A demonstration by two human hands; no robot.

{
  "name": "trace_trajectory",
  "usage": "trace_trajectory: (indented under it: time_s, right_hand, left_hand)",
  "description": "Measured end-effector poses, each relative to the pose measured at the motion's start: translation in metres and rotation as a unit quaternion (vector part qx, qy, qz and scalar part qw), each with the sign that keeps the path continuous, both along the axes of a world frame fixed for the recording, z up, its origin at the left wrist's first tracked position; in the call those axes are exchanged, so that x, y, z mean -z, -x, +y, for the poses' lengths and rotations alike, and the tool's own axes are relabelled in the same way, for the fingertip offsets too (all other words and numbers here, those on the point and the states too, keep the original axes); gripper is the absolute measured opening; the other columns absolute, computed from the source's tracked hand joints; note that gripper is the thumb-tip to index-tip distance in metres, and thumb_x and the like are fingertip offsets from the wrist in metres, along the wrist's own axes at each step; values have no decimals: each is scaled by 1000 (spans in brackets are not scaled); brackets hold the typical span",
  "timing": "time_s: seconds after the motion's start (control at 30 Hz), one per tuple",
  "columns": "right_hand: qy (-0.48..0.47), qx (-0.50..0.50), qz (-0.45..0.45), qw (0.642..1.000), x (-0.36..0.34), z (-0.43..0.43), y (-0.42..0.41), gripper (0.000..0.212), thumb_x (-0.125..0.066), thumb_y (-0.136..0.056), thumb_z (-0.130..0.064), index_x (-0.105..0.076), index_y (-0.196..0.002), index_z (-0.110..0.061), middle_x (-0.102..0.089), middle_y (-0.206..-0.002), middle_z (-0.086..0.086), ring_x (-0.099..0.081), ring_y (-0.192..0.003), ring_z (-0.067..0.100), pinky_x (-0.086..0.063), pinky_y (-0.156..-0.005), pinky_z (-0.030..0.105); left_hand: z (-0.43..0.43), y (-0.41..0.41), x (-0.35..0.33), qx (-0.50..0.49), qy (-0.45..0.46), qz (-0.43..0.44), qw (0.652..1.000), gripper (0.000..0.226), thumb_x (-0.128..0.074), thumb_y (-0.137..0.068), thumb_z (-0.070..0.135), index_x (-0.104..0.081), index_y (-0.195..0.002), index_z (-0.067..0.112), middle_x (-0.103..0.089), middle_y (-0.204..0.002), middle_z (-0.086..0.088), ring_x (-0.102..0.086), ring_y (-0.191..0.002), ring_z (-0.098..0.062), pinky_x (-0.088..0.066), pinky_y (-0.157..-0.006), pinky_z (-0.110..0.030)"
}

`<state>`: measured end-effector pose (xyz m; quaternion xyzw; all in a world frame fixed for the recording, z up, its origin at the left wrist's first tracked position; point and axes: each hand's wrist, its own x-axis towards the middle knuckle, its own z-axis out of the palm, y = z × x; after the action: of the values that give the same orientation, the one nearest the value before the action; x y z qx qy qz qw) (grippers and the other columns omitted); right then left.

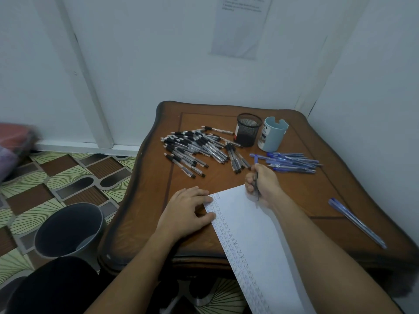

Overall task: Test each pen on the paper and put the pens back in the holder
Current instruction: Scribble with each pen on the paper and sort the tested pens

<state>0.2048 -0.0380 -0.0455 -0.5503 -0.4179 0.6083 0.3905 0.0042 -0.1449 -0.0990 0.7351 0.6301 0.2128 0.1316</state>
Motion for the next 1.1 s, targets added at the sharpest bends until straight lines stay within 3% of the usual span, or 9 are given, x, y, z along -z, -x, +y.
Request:
trace_trajectory:
  time_s: [0.1,0.3,0.37,0.43,0.5,0.57,0.77,0.97,1.1]
  right_hand:
    - [-76,-31,-103,991,-3,0,-19,24,-36,-107,-24,-53,-95,-13,-55,-70,6,-51,-56,16,-44,-56,31]
    - [-194,-14,-392,899,-14,5,-112,15,-50,-98,-7,-64,-103,-9,-66,-90,12,-53,-76,21,-38,-64,32]
    - [-189,6,-449,874,-20,2,-149,25,-53,-93,-2,-66,-112,-12,-67,-97,13,-58,-79,24,-47,-70,33]
    - [-150,24,-453,878,-24,-6,-181,27,-53,-94,-2,-64,-114,-16,-66,-102,14,-60,-75,22,-54,-70,29]
    - [-115,17,-486,866,-24,-12,-207,21,-60,-95,-11,-65,-115,-14,-66,-111,14,-62,-87,23,-47,-74,23]
    - [-84,-3,-518,851,-20,-15,-226,24,-63,-96,-21,-69,-117,-12,-68,-119,12,-62,-104,27,-43,-84,28]
    - [-49,-24,-550,834,-9,-20,-239,32,-51,-97,-9,-66,-125,-7,-61,-133,12,-55,-122,30,-40,-103,36]
    - [-161,8,-629,761,-5,9,-200,27,-56,-95,-14,-67,-119,-14,-63,-121,14,-59,-109,33,-46,-97,42]
    - [-215,-70,-595,771,5,41,-141,31,-49,-101,-16,-68,-122,-29,-56,-137,6,-50,-127,28,-37,-109,45]
  left_hand:
    - [0,0,-1,-2,4,4,1000,49,-55,-86,60,-55,-131,39,-45,-142,22,-29,-138,-1,-14,-115,-32]
    - [1,0,1,3,-5,-3,1000,65,-41,-75,74,-57,-127,40,-47,-139,22,-32,-137,-1,-17,-114,-32]
    - [1,0,2,2,-16,-13,1000,72,-35,-70,78,-60,-125,39,-49,-137,21,-34,-136,-2,-19,-113,-33]
    - [1,-1,1,3,-27,-20,999,74,-34,-69,78,-61,-124,38,-51,-135,21,-36,-135,-3,-20,-112,-33]
    - [2,-1,1,4,-26,-17,1000,75,-33,-68,79,-61,-124,38,-51,-135,21,-36,-135,-3,-21,-112,-34]
    - [2,-1,1,4,-29,-19,999,74,-34,-68,79,-63,-122,37,-52,-134,20,-38,-134,-4,-24,-112,-36]
    - [4,0,5,3,-28,-16,999,71,-36,-69,79,-63,-121,39,-52,-133,21,-39,-133,-3,-24,-112,-36]
    - [4,1,7,3,-41,-25,999,65,-40,-70,77,-65,-117,39,-54,-130,22,-41,-130,-2,-27,-111,-36]
    - [5,1,6,4,-36,-23,999,66,-40,-71,78,-64,-119,39,-53,-132,23,-39,-132,-2,-26,-111,-36]
